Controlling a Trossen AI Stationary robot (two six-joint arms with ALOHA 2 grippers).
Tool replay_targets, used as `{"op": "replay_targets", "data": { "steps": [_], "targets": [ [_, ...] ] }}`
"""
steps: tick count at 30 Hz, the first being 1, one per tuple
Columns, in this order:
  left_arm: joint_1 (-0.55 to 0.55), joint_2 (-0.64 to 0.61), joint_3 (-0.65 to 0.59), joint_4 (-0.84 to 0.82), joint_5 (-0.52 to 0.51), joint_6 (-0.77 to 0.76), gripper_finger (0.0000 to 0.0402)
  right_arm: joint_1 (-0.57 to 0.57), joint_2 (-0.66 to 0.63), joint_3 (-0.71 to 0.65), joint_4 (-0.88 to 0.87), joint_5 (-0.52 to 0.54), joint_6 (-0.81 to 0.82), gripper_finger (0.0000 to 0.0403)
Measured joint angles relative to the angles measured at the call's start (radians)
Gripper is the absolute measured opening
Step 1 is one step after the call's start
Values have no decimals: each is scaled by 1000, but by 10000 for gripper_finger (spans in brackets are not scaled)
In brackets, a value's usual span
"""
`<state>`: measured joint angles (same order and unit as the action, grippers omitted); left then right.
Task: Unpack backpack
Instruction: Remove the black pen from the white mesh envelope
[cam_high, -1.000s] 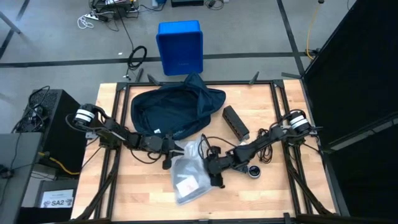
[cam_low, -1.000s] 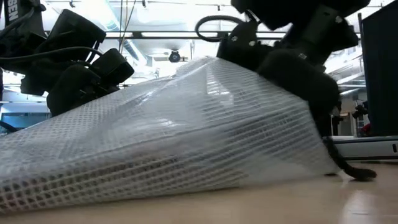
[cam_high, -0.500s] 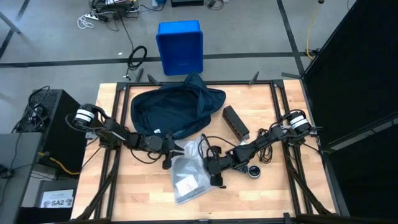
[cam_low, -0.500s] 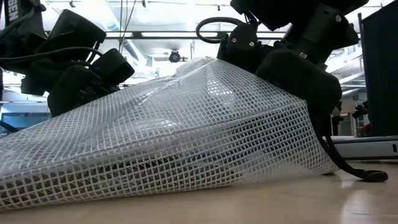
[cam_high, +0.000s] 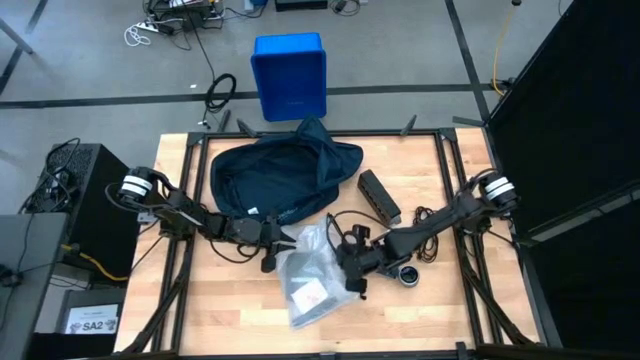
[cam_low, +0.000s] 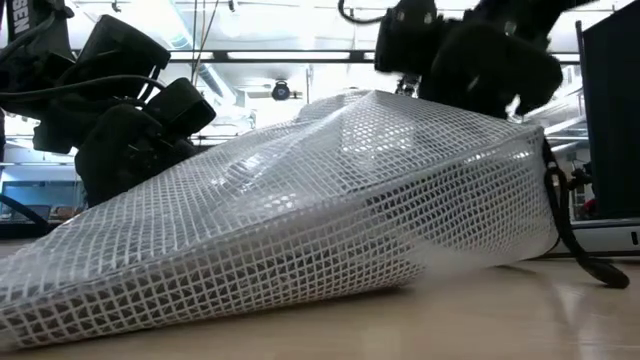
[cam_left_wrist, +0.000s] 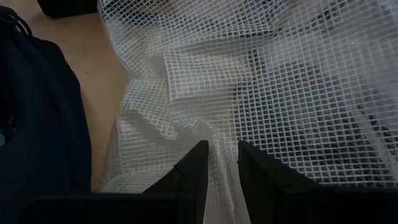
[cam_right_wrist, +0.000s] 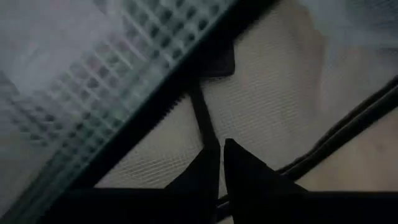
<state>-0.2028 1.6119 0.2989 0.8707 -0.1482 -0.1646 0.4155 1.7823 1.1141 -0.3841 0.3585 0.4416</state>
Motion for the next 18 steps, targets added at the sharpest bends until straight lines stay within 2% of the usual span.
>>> {"op": "replay_targets", "data": {
  "steps": [6,10,14,18],
  "targets": [
    [0,0,0,0,0,0,62,16,-14,28,-30,-8,2,1],
    [0,0,0,1,0,0,62,13,0,6,55,-28,-32,6],
    [0,0,0,1,3,-1,62,-6,50,-1,134,-75,-53,41],
    [0,-1,0,6,4,-2,62,-27,110,-1,189,-82,-67,104]
  ]
}}
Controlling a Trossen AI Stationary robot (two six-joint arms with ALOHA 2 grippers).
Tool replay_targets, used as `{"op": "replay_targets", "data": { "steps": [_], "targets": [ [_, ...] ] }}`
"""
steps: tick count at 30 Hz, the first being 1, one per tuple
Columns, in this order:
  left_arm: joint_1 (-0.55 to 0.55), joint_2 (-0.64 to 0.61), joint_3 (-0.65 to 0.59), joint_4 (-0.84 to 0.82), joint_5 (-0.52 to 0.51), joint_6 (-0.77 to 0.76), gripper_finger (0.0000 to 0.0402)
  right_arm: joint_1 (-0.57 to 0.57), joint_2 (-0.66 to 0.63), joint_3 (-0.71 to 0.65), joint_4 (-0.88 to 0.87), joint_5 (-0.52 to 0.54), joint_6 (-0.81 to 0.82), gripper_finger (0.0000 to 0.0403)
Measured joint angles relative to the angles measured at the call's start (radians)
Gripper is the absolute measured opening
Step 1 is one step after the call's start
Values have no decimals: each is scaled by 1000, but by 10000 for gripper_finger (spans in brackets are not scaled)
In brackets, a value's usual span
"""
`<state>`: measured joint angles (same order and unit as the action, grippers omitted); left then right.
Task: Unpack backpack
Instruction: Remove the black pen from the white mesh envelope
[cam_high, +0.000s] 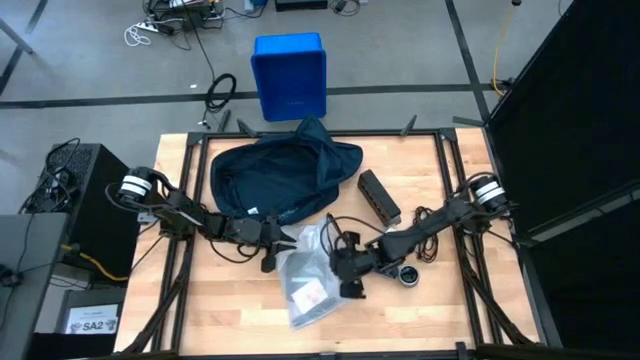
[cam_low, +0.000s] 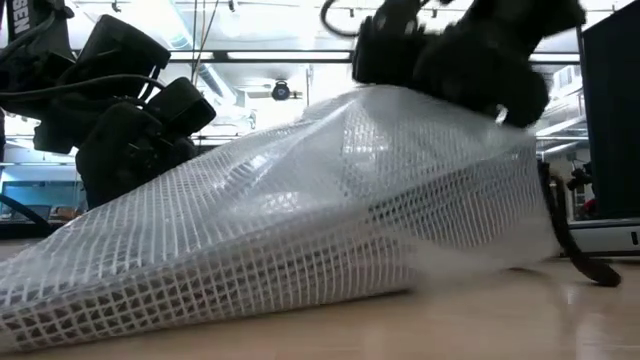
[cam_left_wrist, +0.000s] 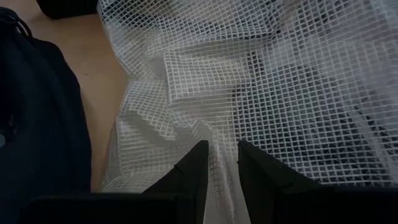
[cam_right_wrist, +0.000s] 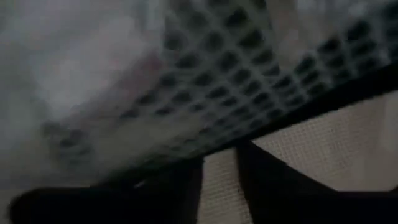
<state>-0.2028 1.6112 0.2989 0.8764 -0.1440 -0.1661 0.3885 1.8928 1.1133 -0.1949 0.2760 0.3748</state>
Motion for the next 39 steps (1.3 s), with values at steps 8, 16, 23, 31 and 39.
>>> {"op": "replay_targets", "data": {
  "steps": [8,16,23,31,39],
  "targets": [
    [0,0,-1,-5,3,0,62,-50,83,5,47,-3,-4,214],
    [0,0,-1,-6,3,0,62,-73,111,7,52,-81,24,139],
    [0,0,0,-5,3,-2,62,-72,111,6,52,-123,16,16],
    [0,0,0,-5,3,-2,62,-47,117,79,-55,-64,24,6],
    [0,0,0,-5,3,-3,62,7,126,264,-396,112,14,2]
  ]
}}
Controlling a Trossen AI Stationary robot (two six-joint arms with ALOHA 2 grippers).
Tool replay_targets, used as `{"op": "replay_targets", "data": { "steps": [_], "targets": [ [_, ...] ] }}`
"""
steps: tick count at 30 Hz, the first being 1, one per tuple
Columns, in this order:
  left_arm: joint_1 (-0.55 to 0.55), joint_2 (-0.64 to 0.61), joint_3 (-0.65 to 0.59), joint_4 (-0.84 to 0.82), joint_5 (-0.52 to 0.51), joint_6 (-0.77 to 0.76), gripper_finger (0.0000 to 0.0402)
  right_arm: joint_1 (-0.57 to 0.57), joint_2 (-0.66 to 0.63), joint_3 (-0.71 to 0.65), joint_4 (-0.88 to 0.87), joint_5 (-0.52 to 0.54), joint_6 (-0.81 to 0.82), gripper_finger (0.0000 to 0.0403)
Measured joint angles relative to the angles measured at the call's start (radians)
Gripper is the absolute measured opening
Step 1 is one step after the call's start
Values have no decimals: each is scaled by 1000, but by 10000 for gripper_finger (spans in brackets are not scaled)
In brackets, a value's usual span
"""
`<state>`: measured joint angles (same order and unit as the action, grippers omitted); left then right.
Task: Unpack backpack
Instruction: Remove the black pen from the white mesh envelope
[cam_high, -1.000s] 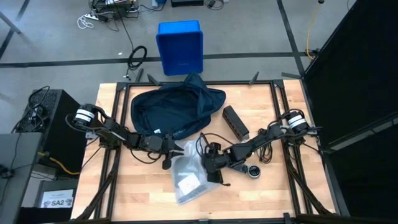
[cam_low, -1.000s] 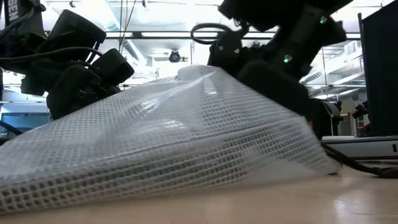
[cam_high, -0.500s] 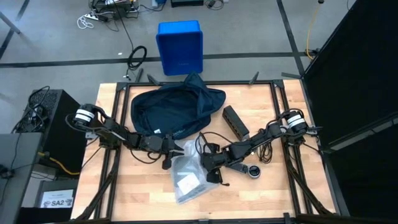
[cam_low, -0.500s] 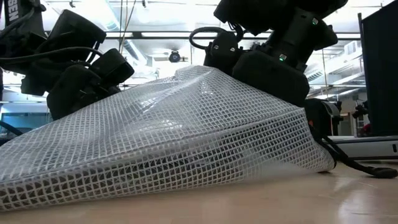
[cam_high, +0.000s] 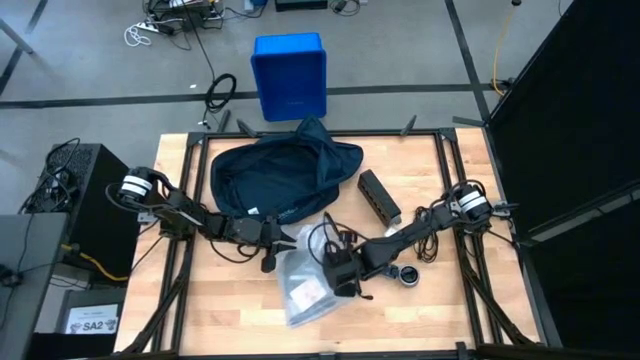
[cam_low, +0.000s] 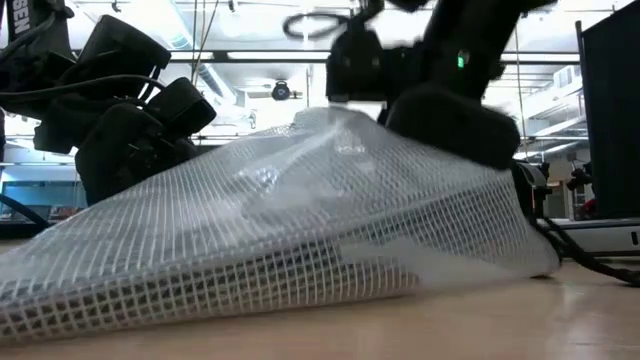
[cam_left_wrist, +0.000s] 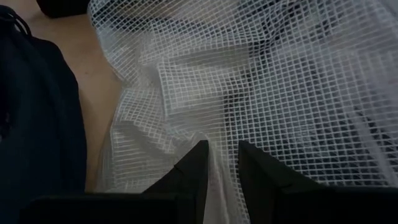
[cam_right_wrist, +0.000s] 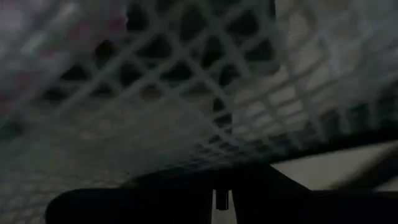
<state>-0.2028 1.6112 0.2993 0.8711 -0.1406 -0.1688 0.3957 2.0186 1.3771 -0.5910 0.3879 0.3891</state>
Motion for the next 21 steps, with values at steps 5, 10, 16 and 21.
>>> {"op": "replay_targets", "data": {
  "steps": [5,10,16,21],
  "targets": [
    [0,0,0,0,0,0,62,18,-2,61,-115,79,13,1],
    [0,0,0,1,0,0,62,17,-3,86,-236,131,68,1],
    [0,0,0,0,0,0,62,17,-6,116,-429,192,183,0],
    [0,0,0,0,0,0,62,17,-8,152,-644,203,295,0]
  ]
}}
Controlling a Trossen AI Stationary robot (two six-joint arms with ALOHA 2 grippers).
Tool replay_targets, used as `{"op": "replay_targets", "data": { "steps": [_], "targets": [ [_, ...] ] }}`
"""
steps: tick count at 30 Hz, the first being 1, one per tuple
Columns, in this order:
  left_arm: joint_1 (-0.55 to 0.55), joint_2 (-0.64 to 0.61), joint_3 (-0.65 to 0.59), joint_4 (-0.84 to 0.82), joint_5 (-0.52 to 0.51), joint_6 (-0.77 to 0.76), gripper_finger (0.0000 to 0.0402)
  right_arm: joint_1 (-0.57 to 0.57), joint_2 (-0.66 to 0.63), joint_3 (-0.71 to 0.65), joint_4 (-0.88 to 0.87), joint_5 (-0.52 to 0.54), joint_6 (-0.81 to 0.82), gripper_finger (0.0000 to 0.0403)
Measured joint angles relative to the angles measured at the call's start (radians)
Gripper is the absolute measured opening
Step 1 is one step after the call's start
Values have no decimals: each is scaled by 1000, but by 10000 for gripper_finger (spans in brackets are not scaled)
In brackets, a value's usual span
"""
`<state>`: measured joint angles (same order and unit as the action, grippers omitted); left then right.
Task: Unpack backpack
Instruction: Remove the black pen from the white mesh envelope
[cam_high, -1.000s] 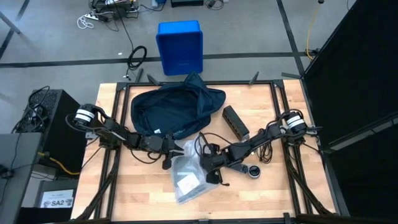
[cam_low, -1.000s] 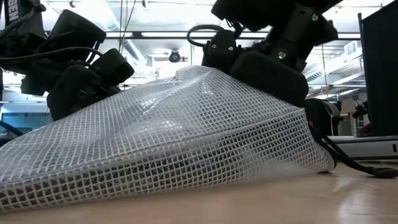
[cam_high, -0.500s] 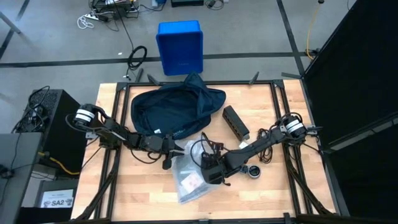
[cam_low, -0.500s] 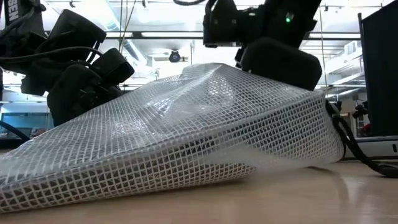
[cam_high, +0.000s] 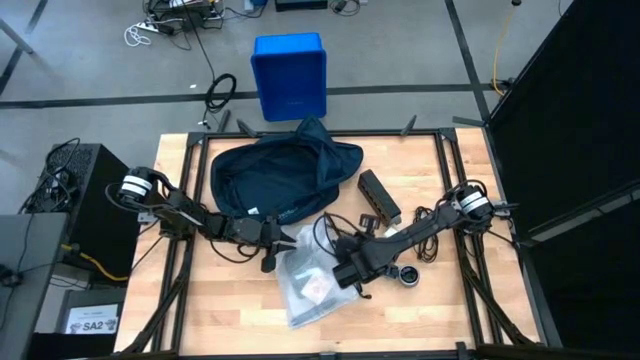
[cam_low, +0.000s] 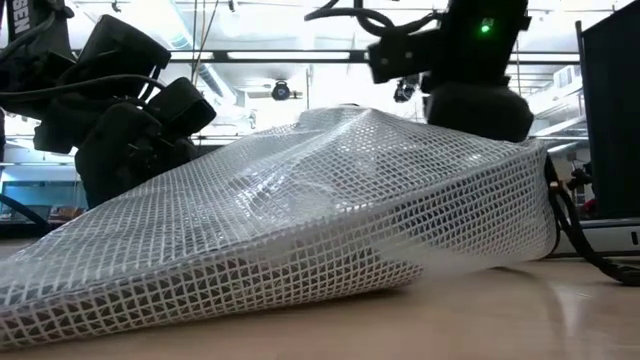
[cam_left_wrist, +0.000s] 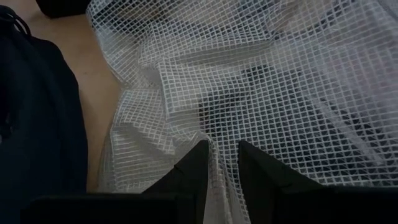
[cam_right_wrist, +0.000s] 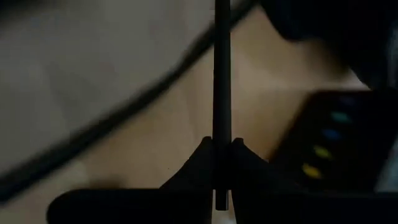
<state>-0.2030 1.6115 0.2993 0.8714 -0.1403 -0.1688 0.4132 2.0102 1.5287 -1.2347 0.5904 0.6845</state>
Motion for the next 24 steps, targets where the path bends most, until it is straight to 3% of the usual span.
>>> {"op": "replay_targets", "data": {
  "steps": [6,12,18,24],
  "targets": [
    [0,0,0,-1,2,0,62,23,-24,10,-89,-33,30,0],
    [0,0,0,-1,3,0,62,67,-135,-27,-90,-48,80,0],
    [0,0,0,-1,4,0,62,100,-304,-240,-51,-53,260,0],
    [0,0,0,-1,4,-1,62,94,-424,-527,281,-188,262,0]
  ]
}}
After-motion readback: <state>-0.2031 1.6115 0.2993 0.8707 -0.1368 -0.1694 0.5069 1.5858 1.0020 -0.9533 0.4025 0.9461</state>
